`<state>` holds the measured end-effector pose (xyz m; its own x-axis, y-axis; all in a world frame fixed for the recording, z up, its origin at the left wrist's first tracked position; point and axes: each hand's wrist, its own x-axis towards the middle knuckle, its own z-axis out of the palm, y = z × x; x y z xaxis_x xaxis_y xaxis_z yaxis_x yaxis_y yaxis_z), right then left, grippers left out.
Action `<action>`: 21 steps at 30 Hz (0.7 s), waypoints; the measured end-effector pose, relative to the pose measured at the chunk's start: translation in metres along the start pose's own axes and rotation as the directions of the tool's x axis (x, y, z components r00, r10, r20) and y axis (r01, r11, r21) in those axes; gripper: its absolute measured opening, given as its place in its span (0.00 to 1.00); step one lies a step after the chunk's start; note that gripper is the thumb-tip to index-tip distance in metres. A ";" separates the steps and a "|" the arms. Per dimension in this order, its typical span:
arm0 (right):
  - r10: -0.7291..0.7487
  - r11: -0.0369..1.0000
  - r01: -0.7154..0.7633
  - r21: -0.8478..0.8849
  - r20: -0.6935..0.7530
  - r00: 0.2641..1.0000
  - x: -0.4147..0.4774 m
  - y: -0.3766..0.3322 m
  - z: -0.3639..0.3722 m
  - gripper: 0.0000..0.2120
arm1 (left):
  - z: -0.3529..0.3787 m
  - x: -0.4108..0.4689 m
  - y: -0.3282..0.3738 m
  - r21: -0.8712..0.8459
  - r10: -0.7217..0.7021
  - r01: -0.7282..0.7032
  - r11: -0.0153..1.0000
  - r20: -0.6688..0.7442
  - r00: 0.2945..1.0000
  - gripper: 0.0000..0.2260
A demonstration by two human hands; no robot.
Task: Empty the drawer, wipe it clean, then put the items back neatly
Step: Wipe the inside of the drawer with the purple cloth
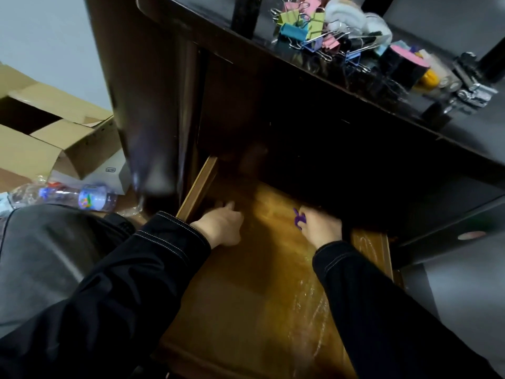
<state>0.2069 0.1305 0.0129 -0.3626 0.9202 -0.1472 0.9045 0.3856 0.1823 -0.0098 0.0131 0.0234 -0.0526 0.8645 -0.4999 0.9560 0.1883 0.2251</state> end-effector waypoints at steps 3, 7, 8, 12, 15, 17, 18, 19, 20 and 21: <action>-0.039 0.999 0.039 0.007 -0.017 0.999 -0.025 -0.004 0.002 0.11 | -0.001 -0.001 0.000 0.005 0.014 -0.014 1.000 0.002 1.000 0.26; -0.199 0.979 0.197 0.055 0.020 0.980 -0.101 -0.011 0.017 0.15 | -0.002 -0.004 0.000 0.011 0.026 -0.026 1.000 0.012 1.000 0.27; -0.241 0.969 0.239 0.068 0.033 0.970 -0.117 -0.012 0.021 0.16 | -0.002 -0.005 -0.001 0.013 0.029 -0.029 0.999 0.012 1.000 0.27; -0.235 0.968 0.228 0.101 0.060 0.970 -0.129 -0.011 0.023 0.15 | -0.001 -0.005 -0.001 0.012 0.045 -0.045 0.999 0.018 0.999 0.27; -0.119 0.988 0.120 0.097 -0.011 0.993 -0.093 -0.010 0.016 0.12 | 0.000 -0.002 -0.002 0.000 0.033 -0.033 0.999 0.028 0.999 0.27; 0.014 0.994 -0.006 0.112 -0.072 0.997 -0.059 -0.008 0.011 0.13 | 0.001 0.001 -0.003 -0.020 0.030 -0.030 0.999 0.026 0.999 0.27; 0.076 0.991 -0.066 0.116 -0.085 0.993 -0.041 -0.006 0.009 0.14 | 0.001 0.002 -0.002 -0.027 0.032 -0.031 0.999 0.024 0.999 0.27; 0.127 0.986 -0.117 0.116 -0.079 0.989 -0.025 -0.004 0.005 0.15 | 0.001 0.002 -0.002 -0.030 0.030 -0.030 0.999 0.023 0.999 0.27; 0.168 0.980 -0.160 0.118 -0.054 0.984 -0.011 -0.002 0.002 0.16 | 0.000 0.002 -0.002 -0.031 0.027 -0.026 0.999 0.023 0.999 0.27; 0.199 0.973 -0.195 0.121 -0.022 0.980 -0.001 -0.001 0.000 0.18 | 0.000 0.002 -0.002 -0.031 0.023 -0.023 0.999 0.023 0.999 0.27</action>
<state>0.2064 0.1288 0.0128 -0.1801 0.9799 -0.0860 0.9782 0.1876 0.0888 -0.0118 0.0146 0.0221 -0.0236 0.8578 -0.5135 0.9476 0.1829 0.2619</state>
